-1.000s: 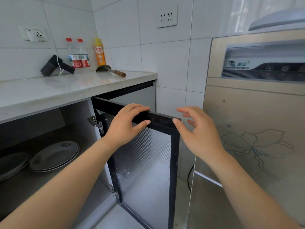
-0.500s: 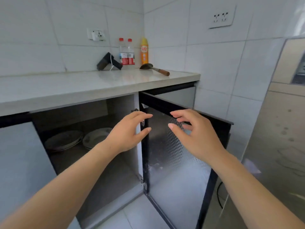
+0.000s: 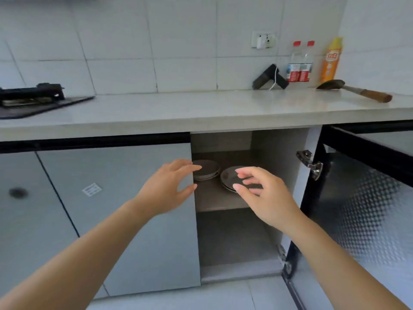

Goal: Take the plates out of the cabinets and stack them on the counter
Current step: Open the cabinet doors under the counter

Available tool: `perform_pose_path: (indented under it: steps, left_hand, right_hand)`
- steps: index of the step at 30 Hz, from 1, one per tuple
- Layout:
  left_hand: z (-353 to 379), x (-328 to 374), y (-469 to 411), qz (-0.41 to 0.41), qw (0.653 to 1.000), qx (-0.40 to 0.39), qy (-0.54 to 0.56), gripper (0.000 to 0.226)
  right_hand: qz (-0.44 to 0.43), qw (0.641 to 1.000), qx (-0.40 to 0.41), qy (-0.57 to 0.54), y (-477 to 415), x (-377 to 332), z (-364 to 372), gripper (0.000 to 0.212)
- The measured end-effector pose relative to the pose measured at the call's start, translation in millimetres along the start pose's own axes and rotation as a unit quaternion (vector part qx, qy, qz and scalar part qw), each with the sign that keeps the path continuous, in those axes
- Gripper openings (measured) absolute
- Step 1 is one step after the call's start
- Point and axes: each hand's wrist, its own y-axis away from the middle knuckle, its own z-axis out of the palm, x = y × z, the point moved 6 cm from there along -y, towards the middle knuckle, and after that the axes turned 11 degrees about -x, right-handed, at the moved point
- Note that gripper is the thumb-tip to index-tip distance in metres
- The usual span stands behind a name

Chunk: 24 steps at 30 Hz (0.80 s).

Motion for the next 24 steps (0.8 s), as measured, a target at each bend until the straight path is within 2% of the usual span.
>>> perform_pose_path:
  steps: [4,7,11,16,20,24]
  left_hand:
    - [0.9,-40.7,16.4,-0.064,0.998,0.008,0.002,0.047]
    - [-1.6,-61.8,19.6,-0.089,0.995,0.043,0.003,0.046]
    - [-8.2,-75.6,15.3,-0.095,0.991,0.088,-0.008,0.045]
    - [-1.8,-87.3,21.5,-0.090,0.992,0.086,-0.016,0.046]
    - [-2.2,-92.7,30.7,-0.096,0.991,0.087,-0.012,0.046]
    - [-8.3,-94.9,41.5,-0.109,0.991,0.084,-0.008,0.048]
  right_hand:
    - [0.006,0.999,-0.028,-0.030,-25.8,2.5,33.4,0.034]
    - [0.012,0.999,-0.041,-0.032,-44.3,4.3,54.2,0.036]
    - [0.016,0.999,-0.052,0.008,-74.0,8.3,73.5,0.041]
    - [0.015,0.999,-0.035,0.028,-109.9,14.1,91.5,0.050]
    - [0.047,0.999,-0.020,0.003,-133.9,17.2,100.3,0.059]
    - [0.048,0.998,-0.044,-0.025,-142.7,11.5,113.3,0.055]
